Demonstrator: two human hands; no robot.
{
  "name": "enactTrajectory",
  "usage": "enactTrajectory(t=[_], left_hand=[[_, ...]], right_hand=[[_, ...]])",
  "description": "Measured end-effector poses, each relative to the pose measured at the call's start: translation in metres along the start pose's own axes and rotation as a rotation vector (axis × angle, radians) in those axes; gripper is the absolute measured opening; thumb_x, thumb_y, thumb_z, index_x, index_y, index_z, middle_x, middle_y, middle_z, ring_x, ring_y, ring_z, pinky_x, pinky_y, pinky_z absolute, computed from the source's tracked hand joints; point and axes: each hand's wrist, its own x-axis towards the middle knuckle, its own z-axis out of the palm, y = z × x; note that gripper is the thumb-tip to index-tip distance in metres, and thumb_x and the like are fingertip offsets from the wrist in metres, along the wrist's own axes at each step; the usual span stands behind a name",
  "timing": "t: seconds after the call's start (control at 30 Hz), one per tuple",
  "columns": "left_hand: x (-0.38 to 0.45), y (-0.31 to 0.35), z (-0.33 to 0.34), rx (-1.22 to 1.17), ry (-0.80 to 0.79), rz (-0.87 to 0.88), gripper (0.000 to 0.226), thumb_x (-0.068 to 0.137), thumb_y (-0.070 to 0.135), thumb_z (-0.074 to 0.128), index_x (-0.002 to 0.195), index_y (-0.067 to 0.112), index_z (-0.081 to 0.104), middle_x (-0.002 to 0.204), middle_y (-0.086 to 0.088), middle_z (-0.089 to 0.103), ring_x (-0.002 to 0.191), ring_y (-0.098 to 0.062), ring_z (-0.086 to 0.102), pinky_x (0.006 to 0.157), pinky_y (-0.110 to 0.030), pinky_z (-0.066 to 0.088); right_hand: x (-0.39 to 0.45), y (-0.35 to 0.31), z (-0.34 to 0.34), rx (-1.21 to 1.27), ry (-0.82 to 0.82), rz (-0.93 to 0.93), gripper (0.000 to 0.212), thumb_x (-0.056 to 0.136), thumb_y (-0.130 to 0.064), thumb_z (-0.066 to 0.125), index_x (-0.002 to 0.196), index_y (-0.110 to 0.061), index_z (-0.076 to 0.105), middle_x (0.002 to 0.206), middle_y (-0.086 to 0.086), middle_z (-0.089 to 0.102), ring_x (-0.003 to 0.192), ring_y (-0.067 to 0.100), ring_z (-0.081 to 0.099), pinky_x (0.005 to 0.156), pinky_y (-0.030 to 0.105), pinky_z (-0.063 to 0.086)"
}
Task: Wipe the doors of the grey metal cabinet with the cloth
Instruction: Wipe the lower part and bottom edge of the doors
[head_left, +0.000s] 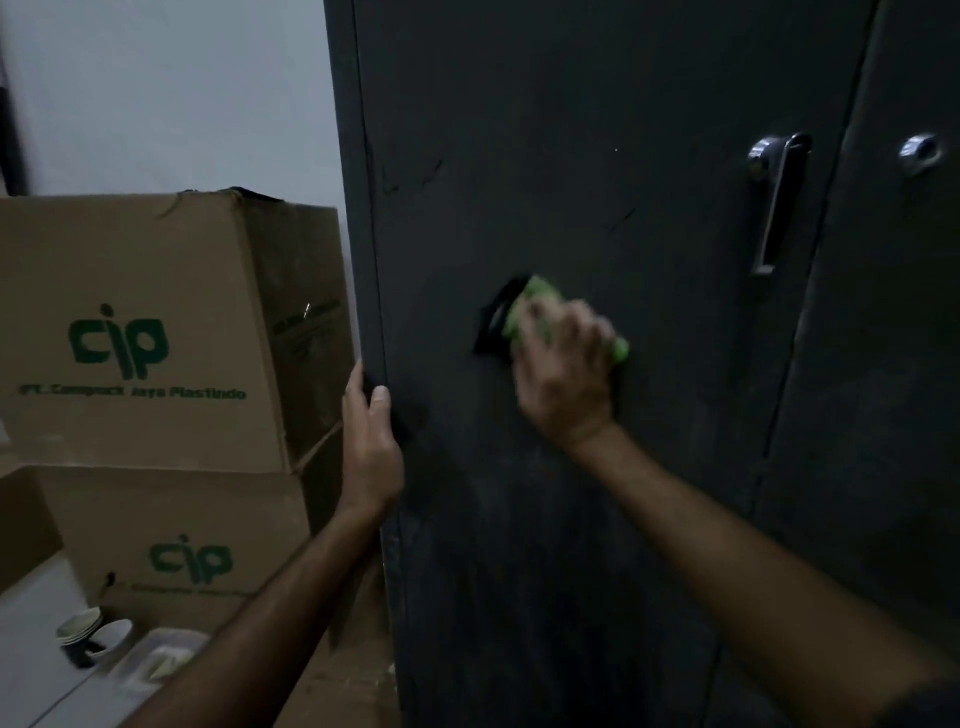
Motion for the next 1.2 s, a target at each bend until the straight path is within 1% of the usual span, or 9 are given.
enactTrajectory(t=[0.1, 0.17, 0.3, 0.4, 0.6, 0.7, 0.87, 1.07, 1.2], left_hand=[[-0.003, -0.005, 0.001, 0.034, 0.015, 0.007, 0.070, 0.103, 0.052, 0.036, 0.163, 0.016, 0.030, 0.162, -0.003, 0.041, 0.149, -0.015, 0.041, 0.124, -0.052, 0.035], [-0.006, -0.006, 0.001, 0.032, 0.032, -0.006, 0.067, 0.105, 0.048, 0.037, 0.163, 0.016, 0.030, 0.163, -0.002, 0.040, 0.148, -0.014, 0.041, 0.124, -0.049, 0.035], [-0.012, -0.004, 0.011, 0.116, 0.066, -0.002, 0.071, 0.104, 0.042, 0.040, 0.166, 0.013, 0.022, 0.168, -0.004, 0.030, 0.153, -0.014, 0.030, 0.127, -0.034, 0.026], [-0.015, -0.006, 0.018, 0.206, 0.098, -0.004, 0.073, 0.106, 0.040, 0.043, 0.167, 0.012, 0.013, 0.172, -0.006, 0.021, 0.158, -0.017, 0.019, 0.122, -0.026, 0.015], [-0.018, -0.011, 0.020, 0.287, 0.095, 0.013, 0.074, 0.108, 0.032, 0.049, 0.168, 0.014, 0.008, 0.173, -0.006, 0.018, 0.158, -0.021, 0.017, 0.126, -0.032, 0.015], [-0.019, -0.011, 0.027, 0.324, 0.127, 0.002, 0.080, 0.105, 0.040, 0.050, 0.168, 0.018, 0.006, 0.173, -0.007, 0.017, 0.158, -0.025, 0.018, 0.129, -0.047, 0.016], [-0.025, -0.006, 0.046, 0.403, 0.218, -0.032, 0.085, 0.106, 0.039, 0.055, 0.168, 0.021, 0.000, 0.174, -0.011, 0.009, 0.159, -0.034, 0.016, 0.126, -0.058, 0.014], [-0.020, -0.017, 0.041, 0.451, 0.196, -0.001, 0.093, 0.102, 0.041, 0.063, 0.167, 0.022, -0.001, 0.173, -0.013, 0.010, 0.158, -0.036, 0.016, 0.127, -0.061, 0.017], [-0.019, -0.016, 0.046, 0.477, 0.215, -0.010, 0.094, 0.102, 0.041, 0.062, 0.167, 0.025, -0.004, 0.172, -0.016, 0.010, 0.158, -0.038, 0.016, 0.126, -0.061, 0.016]], right_hand=[[-0.112, -0.005, -0.009, 0.060, -0.314, -0.551, 0.054, 0.088, -0.023, 0.052, 0.141, -0.013, 0.056, 0.144, 0.008, 0.046, 0.123, 0.038, 0.047, 0.102, 0.049, 0.039], [-0.126, 0.036, -0.027, 0.075, -0.396, -0.631, 0.054, 0.088, -0.024, 0.048, 0.141, -0.016, 0.055, 0.142, 0.006, 0.052, 0.122, 0.035, 0.050, 0.102, 0.048, 0.039], [-0.047, 0.090, -0.043, -0.032, -0.114, -0.134, 0.046, 0.094, -0.018, 0.049, 0.139, -0.012, 0.052, 0.137, 0.014, 0.044, 0.116, 0.038, 0.044, 0.093, 0.053, 0.045], [-0.001, 0.057, -0.028, -0.060, 0.072, 0.309, 0.046, 0.097, -0.019, 0.051, 0.142, -0.011, 0.053, 0.136, 0.016, 0.049, 0.117, 0.038, 0.043, 0.097, 0.050, 0.037], [-0.144, 0.048, -0.027, 0.028, -0.360, -0.492, 0.057, 0.088, -0.021, 0.055, 0.145, -0.020, 0.052, 0.144, 0.004, 0.055, 0.123, 0.035, 0.049, 0.102, 0.048, 0.037], [-0.129, 0.121, -0.058, -0.024, -0.274, -0.293, 0.047, 0.093, -0.017, 0.057, 0.140, -0.016, 0.056, 0.141, 0.012, 0.054, 0.110, 0.040, 0.055, 0.091, 0.048, 0.042], [-0.046, 0.126, -0.061, -0.179, 0.066, 0.468, 0.045, 0.099, -0.027, 0.055, 0.142, -0.014, 0.053, 0.137, 0.016, 0.052, 0.113, 0.040, 0.049, 0.091, 0.049, 0.043], [-0.151, 0.096, -0.059, -0.036, -0.290, -0.257, 0.048, 0.092, -0.024, 0.069, 0.138, -0.023, 0.059, 0.136, 0.006, 0.057, 0.110, 0.035, 0.053, 0.089, 0.047, 0.042], [-0.120, 0.165, -0.091, -0.173, -0.190, 0.061, 0.038, 0.090, -0.032, 0.068, 0.128, -0.026, 0.065, 0.135, 0.010, 0.055, 0.109, 0.037, 0.047, 0.087, 0.047, 0.039]])
